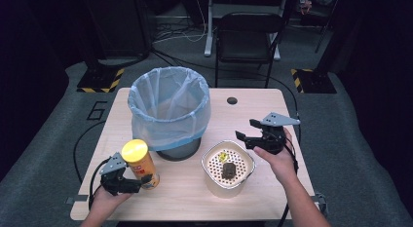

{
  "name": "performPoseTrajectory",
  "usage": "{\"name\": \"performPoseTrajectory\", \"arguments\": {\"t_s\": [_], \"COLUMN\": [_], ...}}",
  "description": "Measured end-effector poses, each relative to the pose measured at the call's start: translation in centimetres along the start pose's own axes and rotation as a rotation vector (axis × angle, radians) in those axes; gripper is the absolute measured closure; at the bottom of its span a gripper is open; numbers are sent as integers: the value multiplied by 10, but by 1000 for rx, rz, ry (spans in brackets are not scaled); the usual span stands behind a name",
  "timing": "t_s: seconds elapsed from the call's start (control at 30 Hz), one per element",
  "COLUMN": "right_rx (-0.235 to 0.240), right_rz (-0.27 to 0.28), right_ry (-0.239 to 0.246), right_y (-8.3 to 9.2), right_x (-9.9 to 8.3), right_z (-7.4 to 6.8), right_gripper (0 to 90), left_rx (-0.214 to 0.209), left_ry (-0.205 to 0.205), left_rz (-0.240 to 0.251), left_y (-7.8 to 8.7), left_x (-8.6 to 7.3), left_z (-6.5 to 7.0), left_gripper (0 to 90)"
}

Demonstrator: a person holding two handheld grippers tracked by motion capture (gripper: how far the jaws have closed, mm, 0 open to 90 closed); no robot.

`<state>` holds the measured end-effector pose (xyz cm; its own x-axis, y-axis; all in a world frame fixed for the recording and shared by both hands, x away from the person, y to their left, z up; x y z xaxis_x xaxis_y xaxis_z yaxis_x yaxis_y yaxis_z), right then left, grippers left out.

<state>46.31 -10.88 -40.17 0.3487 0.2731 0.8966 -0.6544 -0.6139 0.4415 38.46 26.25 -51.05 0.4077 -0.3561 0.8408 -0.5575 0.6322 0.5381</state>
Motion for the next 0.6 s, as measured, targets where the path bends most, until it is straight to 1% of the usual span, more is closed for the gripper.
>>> {"name": "performPoseTrajectory", "arguments": {"t_s": [0.03,0.07,0.1,0.13,0.17,0.2,0.27,0.3,0.33,0.37,0.4,0.43,0.47,0.5,0.57,0.6], "right_rx": [0,-2,-3,-6,-7,-6,-6,-5,-5,-6,-6,-8,-9,-9,-8,-12], "right_rz": [-1,-3,-2,-4,-3,-3,-10,-8,-11,-18,-18,-19,-17,-17,-18,-22], "right_ry": [-1,-9,-2,-7,-12,-10,-18,-14,-10,-16,-7,-12,-9,-7,-5,-10], "right_y": [0,0,0,0,0,0,-1,-1,-2,-2,-2,-2,-2,-2,-1,-2], "right_x": [-2,-4,-5,-6,-7,-8,-11,-12,-13,-14,-14,-14,-14,-14,-14,-14], "right_z": [0,1,2,3,3,3,3,2,2,2,2,1,1,1,2,2], "right_gripper": [274,275,275,275,275,275,275,275,275,275,275,275,275,275,276,276], "left_rx": [6,16,21,18,16,21,31,37,35,32,31,33,31,33,20,14], "left_ry": [10,-1,-16,-15,-27,-42,-56,-57,-58,-59,-58,-63,-60,-68,-69,-59], "left_rz": [0,6,3,4,-2,4,3,7,0,0,1,3,7,10,4,5], "left_y": [-1,-2,-2,-2,-2,-2,-1,-2,-1,-1,-1,-1,-1,-1,1,1], "left_x": [-1,0,-1,-1,-1,0,0,0,0,0,0,1,1,1,3,4], "left_z": [1,0,0,1,2,3,4,4,4,5,5,5,6,6,8,9], "left_gripper": [166,191,222,224,227,231,236,238,239,240,240,240,240,241,241,241]}}
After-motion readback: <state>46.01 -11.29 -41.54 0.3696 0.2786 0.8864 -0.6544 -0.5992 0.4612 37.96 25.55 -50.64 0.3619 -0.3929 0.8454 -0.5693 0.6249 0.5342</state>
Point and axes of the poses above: each handheld gripper's, and its own axes: y roughly backward along the jaws, x roughly out of its top, z roughly to its right, the point moved 8 cm from there along -y, roughly forward along the jaws, and after that the axes turned 2 degrees about -z, right-handed, at the moved point
